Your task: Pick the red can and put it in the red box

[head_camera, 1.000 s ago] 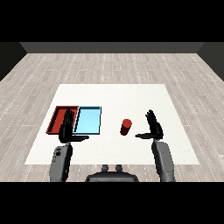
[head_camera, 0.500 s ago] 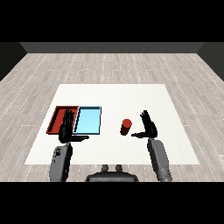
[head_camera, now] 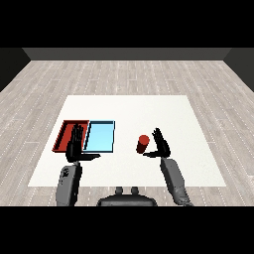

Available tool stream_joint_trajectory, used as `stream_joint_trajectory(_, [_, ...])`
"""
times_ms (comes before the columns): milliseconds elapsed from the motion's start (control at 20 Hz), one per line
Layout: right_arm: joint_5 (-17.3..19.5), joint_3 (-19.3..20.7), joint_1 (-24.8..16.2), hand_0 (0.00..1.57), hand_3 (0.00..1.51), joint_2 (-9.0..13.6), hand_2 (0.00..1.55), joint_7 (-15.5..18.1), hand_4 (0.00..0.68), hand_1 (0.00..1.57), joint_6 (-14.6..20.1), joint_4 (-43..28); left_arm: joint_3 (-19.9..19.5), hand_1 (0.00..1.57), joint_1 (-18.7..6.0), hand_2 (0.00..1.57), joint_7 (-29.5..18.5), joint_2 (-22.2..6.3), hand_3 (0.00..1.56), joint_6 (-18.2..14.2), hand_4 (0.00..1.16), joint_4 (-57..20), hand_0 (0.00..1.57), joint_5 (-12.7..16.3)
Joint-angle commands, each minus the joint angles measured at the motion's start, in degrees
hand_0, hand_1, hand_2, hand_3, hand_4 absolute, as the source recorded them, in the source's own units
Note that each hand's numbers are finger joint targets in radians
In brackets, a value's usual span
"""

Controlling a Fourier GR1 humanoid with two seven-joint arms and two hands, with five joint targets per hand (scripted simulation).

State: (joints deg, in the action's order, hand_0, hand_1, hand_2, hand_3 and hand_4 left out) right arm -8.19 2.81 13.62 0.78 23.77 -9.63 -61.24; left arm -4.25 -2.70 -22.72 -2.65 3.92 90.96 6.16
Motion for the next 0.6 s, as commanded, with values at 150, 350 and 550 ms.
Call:
stream_joint_trajectory(150, [1.4,-0.6,3.2,0.00,0.00,-0.7,0.00,6.1,0.000,0.00,1.1,10.2,-0.1,0.00,-0.5,0.00,2.0,-0.8,0.00,0.0,0.00,1.4,0.00,0.3])
stream_joint_trajectory(350, [-0.5,0.4,7.7,0.00,0.00,-0.7,0.00,3.4,0.000,0.00,0.5,12.3,1.4,0.00,1.3,0.00,4.5,0.6,0.00,-2.1,0.00,5.6,0.00,-0.1])
stream_joint_trajectory(550, [-4.5,-5.5,5.4,0.00,0.00,-0.8,0.00,4.0,0.000,0.00,4.1,9.5,0.8,0.00,2.6,0.00,-1.3,0.3,0.00,-0.6,0.00,1.6,0.00,-0.8])
